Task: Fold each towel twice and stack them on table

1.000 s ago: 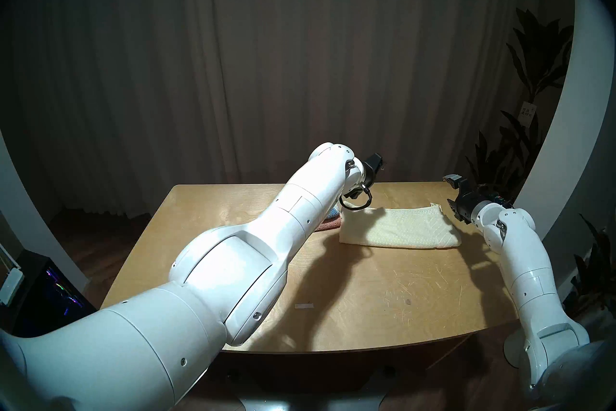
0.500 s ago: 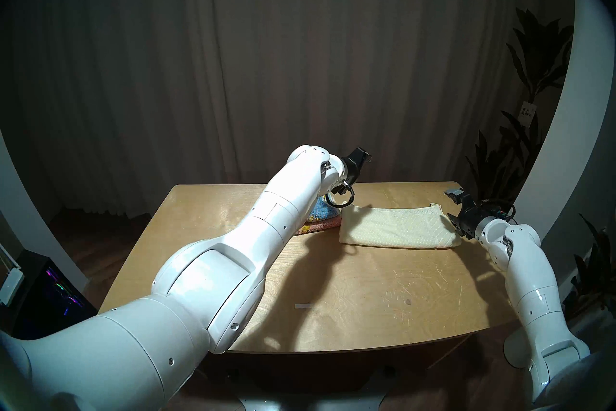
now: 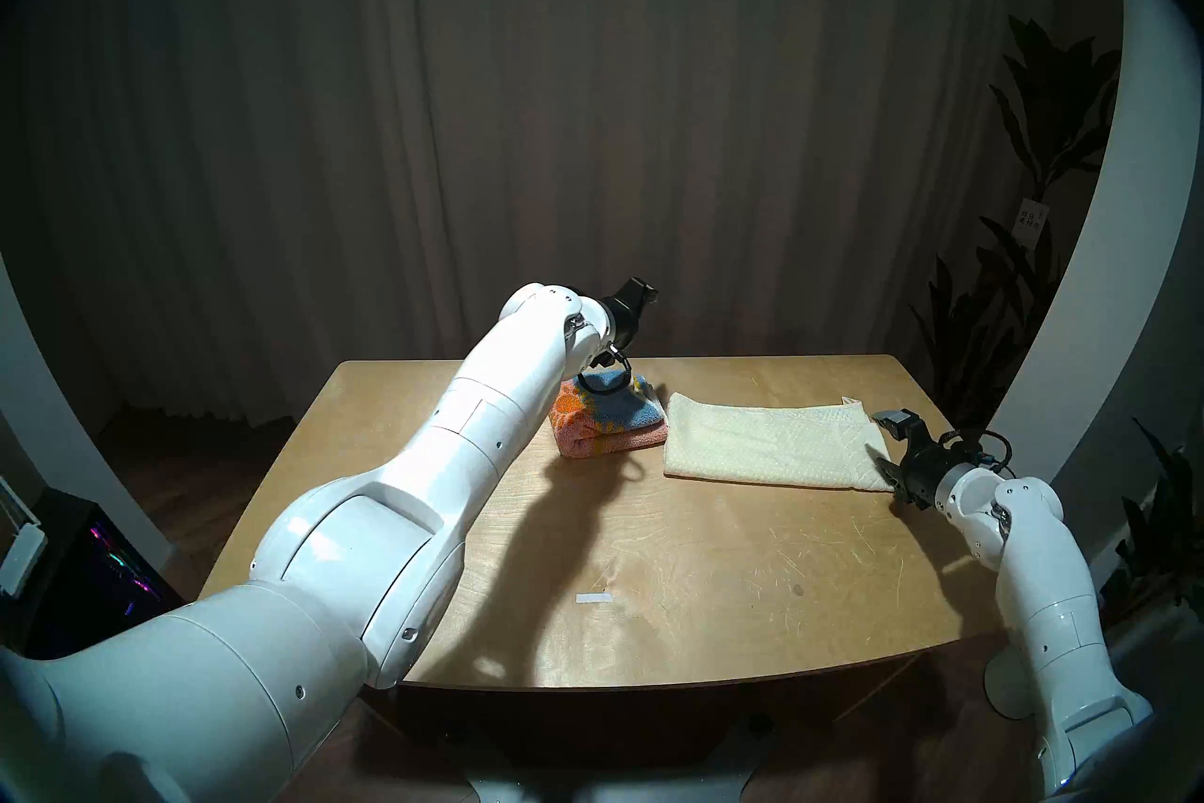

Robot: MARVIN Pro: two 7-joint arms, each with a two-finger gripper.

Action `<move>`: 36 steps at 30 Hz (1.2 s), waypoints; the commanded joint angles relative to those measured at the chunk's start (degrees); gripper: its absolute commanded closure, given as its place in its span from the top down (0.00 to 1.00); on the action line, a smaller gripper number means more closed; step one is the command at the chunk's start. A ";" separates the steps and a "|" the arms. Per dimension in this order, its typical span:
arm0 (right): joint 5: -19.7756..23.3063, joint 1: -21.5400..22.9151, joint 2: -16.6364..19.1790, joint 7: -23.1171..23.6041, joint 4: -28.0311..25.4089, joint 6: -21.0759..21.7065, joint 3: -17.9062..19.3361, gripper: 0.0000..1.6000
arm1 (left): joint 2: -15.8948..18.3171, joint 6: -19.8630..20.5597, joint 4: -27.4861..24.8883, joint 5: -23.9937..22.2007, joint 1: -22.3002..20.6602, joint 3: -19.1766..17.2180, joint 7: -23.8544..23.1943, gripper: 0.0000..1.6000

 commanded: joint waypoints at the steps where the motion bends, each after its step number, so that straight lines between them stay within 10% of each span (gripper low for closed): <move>1: 1.05 -2.96 0.72 1.21 -2.87 0.28 2.23 1.00 | 3.10 -1.36 -3.07 0.40 -0.40 -1.67 -1.64 1.00; 36: 5.99 -19.84 -2.91 4.89 -15.98 3.74 10.81 1.00 | 12.06 -6.78 -11.09 2.62 9.82 -7.79 -6.16 1.00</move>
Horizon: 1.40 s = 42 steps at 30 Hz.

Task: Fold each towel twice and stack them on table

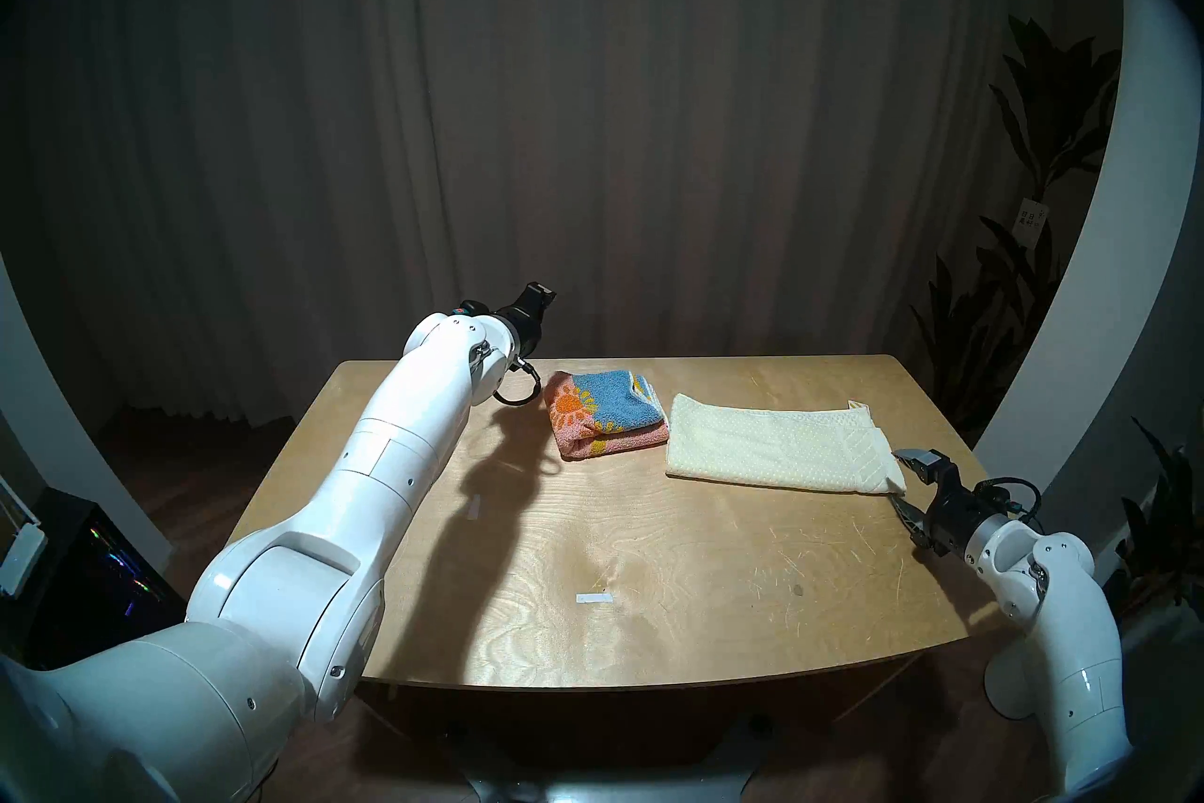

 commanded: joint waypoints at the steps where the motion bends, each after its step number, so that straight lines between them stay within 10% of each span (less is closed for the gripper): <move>1: 1.11 -3.96 -1.04 1.53 -4.72 0.02 2.20 1.00 | 1.80 -1.41 -3.37 0.31 1.23 -1.08 -1.76 1.00; 26: -3.92 -10.94 -6.65 -0.65 -20.97 -9.95 7.16 1.00 | 7.49 -8.99 -20.94 3.70 15.36 -5.33 -8.01 1.00; 42: -17.27 -7.63 -10.92 -18.40 -24.54 -23.76 0.96 1.00 | 12.37 -13.26 -32.92 9.94 26.45 -5.42 -9.51 1.00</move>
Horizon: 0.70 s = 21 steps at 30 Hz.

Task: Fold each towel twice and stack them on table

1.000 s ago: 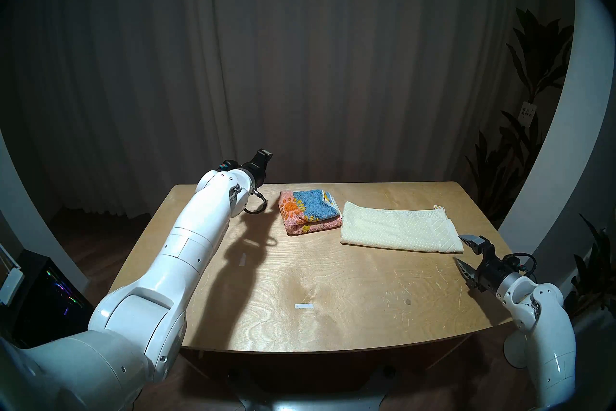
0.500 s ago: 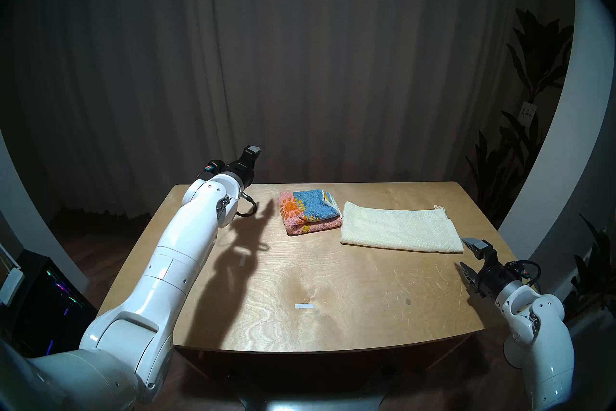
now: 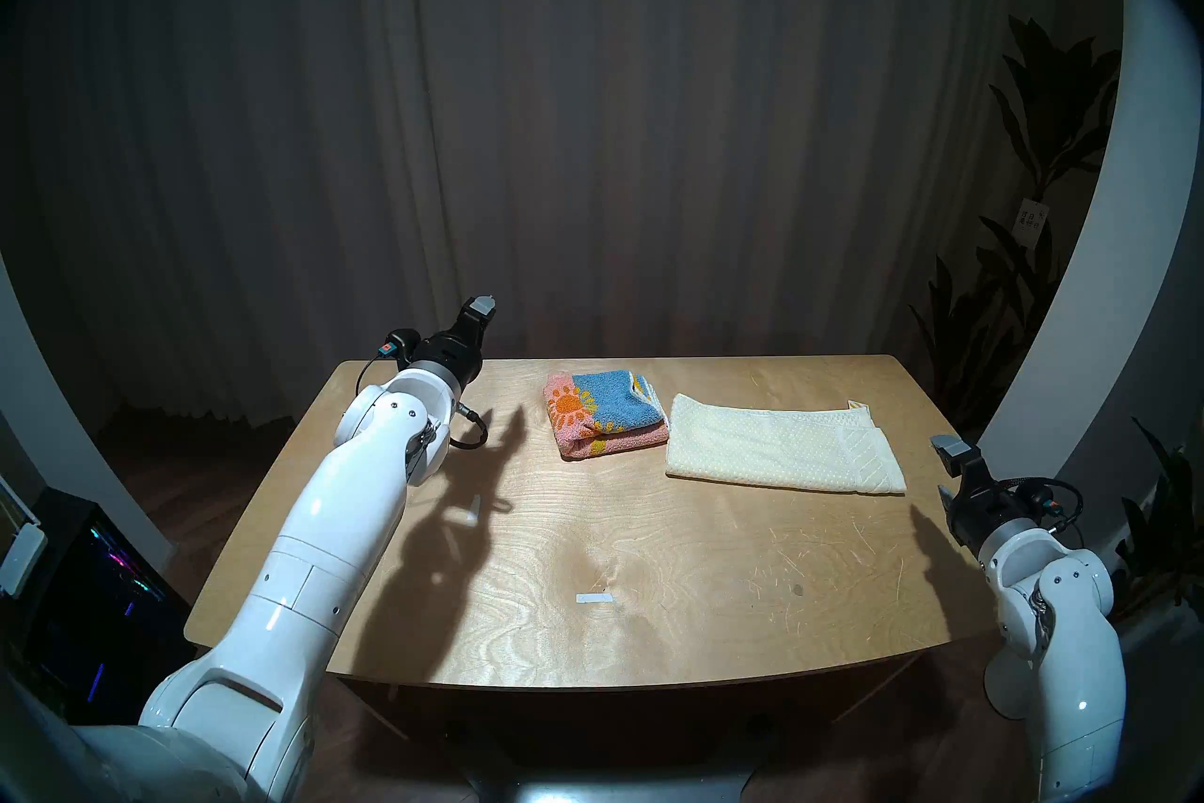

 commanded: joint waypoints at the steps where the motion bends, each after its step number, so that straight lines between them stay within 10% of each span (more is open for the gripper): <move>1: -4.64 3.87 -2.19 -6.48 -0.42 -5.47 -3.76 1.00 | 2.91 -2.35 -6.49 3.31 4.45 -0.16 -0.49 1.00; 21: -3.46 12.24 -3.74 -5.26 11.26 -8.30 -8.02 1.00 | 2.95 -7.30 -12.46 11.54 7.98 1.16 7.27 1.00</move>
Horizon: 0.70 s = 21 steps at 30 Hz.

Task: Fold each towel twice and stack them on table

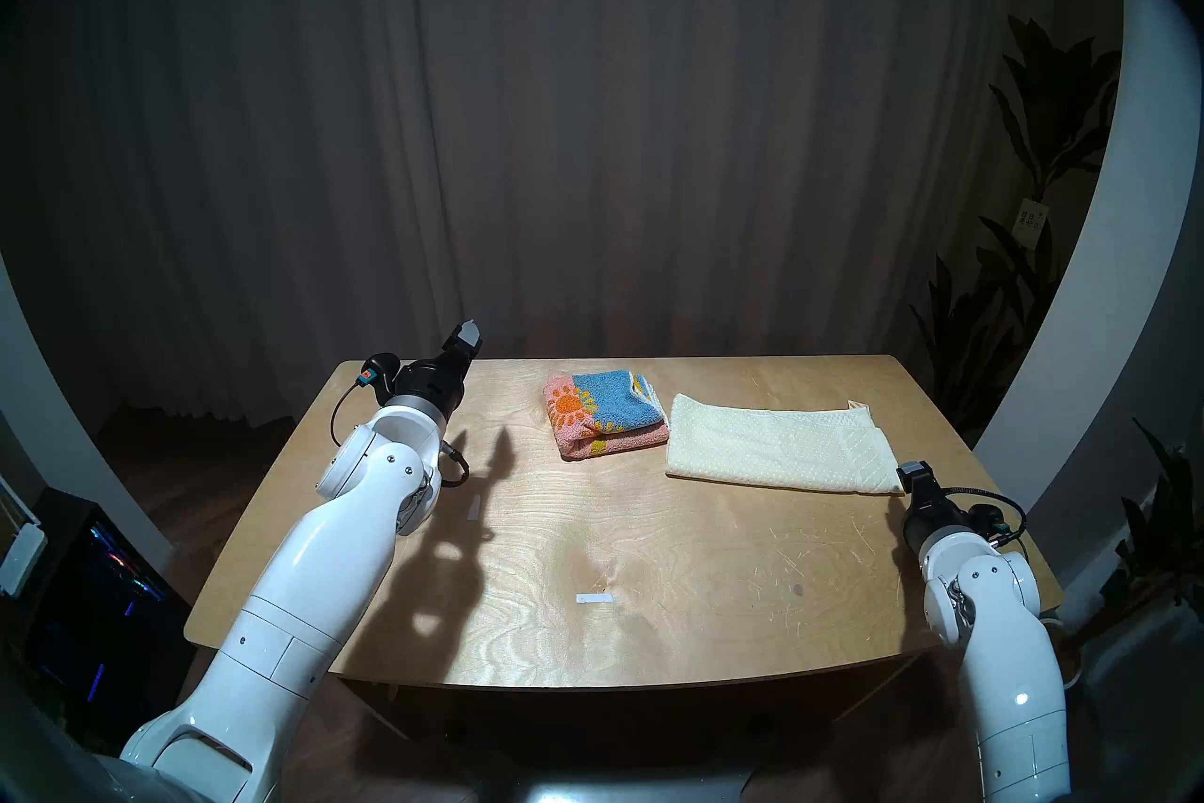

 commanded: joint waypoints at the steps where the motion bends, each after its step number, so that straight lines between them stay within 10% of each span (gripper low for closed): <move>1: 1.65 2.63 -0.06 1.11 0.75 0.52 0.09 1.00 | -0.34 -1.23 -2.53 2.01 -0.85 0.69 1.14 1.00; 21: 2.14 8.22 1.65 -2.15 7.04 3.13 -3.25 1.00 | -1.12 -2.80 -4.84 3.70 -0.35 1.55 5.85 1.00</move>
